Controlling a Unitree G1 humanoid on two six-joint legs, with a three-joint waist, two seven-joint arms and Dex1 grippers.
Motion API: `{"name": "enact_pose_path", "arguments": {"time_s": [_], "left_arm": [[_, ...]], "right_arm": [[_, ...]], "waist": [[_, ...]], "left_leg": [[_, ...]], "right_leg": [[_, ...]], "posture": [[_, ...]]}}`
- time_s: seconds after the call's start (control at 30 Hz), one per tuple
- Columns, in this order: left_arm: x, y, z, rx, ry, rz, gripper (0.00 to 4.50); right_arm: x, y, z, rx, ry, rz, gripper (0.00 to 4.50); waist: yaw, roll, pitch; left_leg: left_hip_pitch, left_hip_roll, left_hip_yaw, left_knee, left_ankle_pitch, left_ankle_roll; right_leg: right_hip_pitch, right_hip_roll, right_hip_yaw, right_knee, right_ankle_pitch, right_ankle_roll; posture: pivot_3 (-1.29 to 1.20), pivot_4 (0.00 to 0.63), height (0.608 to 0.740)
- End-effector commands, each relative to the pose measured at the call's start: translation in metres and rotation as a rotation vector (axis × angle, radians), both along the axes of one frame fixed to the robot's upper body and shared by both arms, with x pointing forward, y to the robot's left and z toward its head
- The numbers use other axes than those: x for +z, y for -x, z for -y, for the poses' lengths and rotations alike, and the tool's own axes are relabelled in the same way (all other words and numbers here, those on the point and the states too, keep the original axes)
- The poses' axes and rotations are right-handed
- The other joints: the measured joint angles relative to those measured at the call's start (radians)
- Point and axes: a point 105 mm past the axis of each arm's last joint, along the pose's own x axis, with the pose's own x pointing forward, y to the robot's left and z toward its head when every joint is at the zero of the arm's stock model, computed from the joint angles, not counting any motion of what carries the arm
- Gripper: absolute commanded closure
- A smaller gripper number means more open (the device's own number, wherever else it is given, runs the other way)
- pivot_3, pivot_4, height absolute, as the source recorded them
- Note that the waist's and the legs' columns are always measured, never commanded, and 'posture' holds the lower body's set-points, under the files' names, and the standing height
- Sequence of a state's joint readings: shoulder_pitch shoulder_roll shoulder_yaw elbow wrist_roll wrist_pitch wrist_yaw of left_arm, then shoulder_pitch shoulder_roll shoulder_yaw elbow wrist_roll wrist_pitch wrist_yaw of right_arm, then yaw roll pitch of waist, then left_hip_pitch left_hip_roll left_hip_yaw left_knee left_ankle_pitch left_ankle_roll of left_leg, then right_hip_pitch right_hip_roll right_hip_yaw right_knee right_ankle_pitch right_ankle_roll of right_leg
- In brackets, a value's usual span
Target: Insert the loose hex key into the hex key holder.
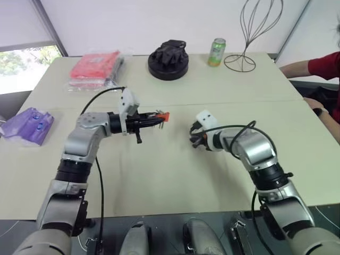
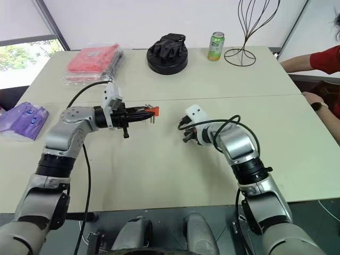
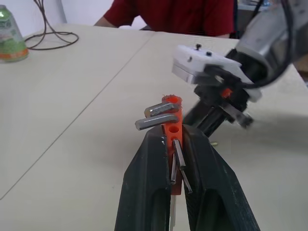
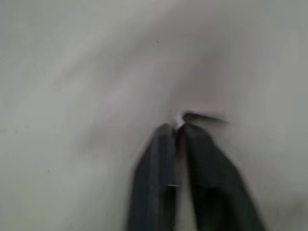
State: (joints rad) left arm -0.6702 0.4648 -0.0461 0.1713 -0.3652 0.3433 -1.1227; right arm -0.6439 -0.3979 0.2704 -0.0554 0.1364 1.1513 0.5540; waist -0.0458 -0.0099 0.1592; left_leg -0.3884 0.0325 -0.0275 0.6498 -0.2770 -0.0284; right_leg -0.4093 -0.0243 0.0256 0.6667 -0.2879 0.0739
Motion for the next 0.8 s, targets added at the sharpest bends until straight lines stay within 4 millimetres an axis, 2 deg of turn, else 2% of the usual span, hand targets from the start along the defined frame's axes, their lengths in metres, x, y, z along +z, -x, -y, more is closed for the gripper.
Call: {"name": "enact_pose_path", "arguments": {"time_s": [0.03,0.13,0.27,0.33,0.37,0.43,0.47,0.53,0.63,0.73,0.8], "left_arm": [[0.014,0.003,-0.004,0.015,0.028,0.061,4.50],[0.012,0.002,-0.007,0.032,0.029,0.057,4.50],[0.013,0.001,-0.011,0.039,0.034,0.044,4.50],[0.017,-0.001,-0.014,0.036,0.044,0.026,4.50],[0.018,-0.002,-0.016,0.031,0.052,0.013,4.50],[0.024,-0.005,-0.019,0.024,0.068,0.000,4.50],[0.027,-0.006,-0.019,0.012,0.072,-0.008,4.50],[0.032,-0.008,-0.017,-0.012,0.079,-0.020,4.50],[0.041,-0.010,-0.011,-0.072,0.106,-0.063,4.50],[0.048,-0.010,-0.004,-0.128,0.108,-0.077,4.50],[0.052,-0.010,0.000,-0.156,0.102,-0.077,4.50]], "right_arm": [[-0.063,0.043,-0.012,0.060,0.058,-0.243,4.46],[-0.057,0.032,-0.010,0.024,0.043,-0.187,4.46],[-0.020,-0.012,0.001,-0.052,0.021,0.032,4.46],[0.041,-0.048,0.005,-0.120,-0.086,0.298,4.46],[0.069,-0.057,0.006,-0.123,-0.146,0.405,4.46],[0.131,-0.056,-0.003,0.019,-0.244,0.698,4.46],[0.148,-0.052,-0.003,0.066,-0.278,0.775,4.46],[0.169,-0.049,0.002,0.076,-0.362,0.852,4.46],[0.202,-0.039,0.006,0.063,-0.552,0.927,4.46],[0.225,-0.019,-0.006,0.093,-0.797,0.897,4.46],[0.233,-0.007,-0.014,0.122,-0.900,0.861,4.46]], "waist": [[0.000,-0.001,-0.002],[0.001,-0.003,-0.004],[-0.004,-0.005,-0.005],[-0.009,-0.004,-0.003],[-0.007,-0.003,-0.001],[0.001,0.001,0.002],[0.001,0.001,0.002],[0.003,0.001,0.002],[0.006,0.001,0.002],[0.004,0.001,0.002],[0.002,0.001,0.002]], "left_leg": [[0.001,0.000,-0.001,0.000,0.000,0.001],[0.003,0.000,-0.002,-0.001,-0.001,0.001],[0.012,0.000,-0.001,-0.003,-0.001,0.002],[0.015,0.000,-0.001,-0.003,-0.001,0.002],[0.014,0.000,-0.001,-0.003,-0.001,0.002],[0.009,-0.001,0.000,-0.002,-0.001,0.002],[0.003,-0.001,0.000,-0.001,-0.001,0.001],[-0.007,-0.001,0.000,0.000,0.000,0.000],[-0.010,-0.001,0.000,-0.001,0.002,-0.003],[-0.016,-0.001,0.000,0.001,0.003,-0.006],[-0.018,-0.001,0.000,0.001,0.005,-0.009]], "right_leg": [[0.000,0.000,0.000,0.000,0.000,0.000],[0.003,0.001,0.000,-0.001,0.000,0.000],[0.010,0.001,0.001,-0.002,0.000,-0.001],[0.012,0.001,0.001,-0.002,-0.001,-0.002],[0.012,0.002,0.001,-0.002,-0.001,-0.002],[0.007,0.001,0.001,-0.001,-0.001,-0.002],[0.001,0.001,0.001,-0.001,-0.001,-0.002],[-0.008,0.000,0.001,0.001,-0.001,-0.001],[-0.008,-0.001,-0.001,0.001,-0.001,-0.001],[-0.014,-0.003,-0.001,0.001,-0.001,-0.001],[-0.017,-0.003,-0.001,0.001,0.000,0.000]], "posture": [[0.00,0.150,0.740],[0.00,0.150,0.740],[0.00,0.150,0.740],[0.00,0.150,0.740],[0.00,0.150,0.740],[0.00,0.150,0.740],[0.00,0.150,0.740],[0.00,0.150,0.740],[0.00,0.150,0.740],[0.00,0.150,0.740],[0.00,0.150,0.740]]}}
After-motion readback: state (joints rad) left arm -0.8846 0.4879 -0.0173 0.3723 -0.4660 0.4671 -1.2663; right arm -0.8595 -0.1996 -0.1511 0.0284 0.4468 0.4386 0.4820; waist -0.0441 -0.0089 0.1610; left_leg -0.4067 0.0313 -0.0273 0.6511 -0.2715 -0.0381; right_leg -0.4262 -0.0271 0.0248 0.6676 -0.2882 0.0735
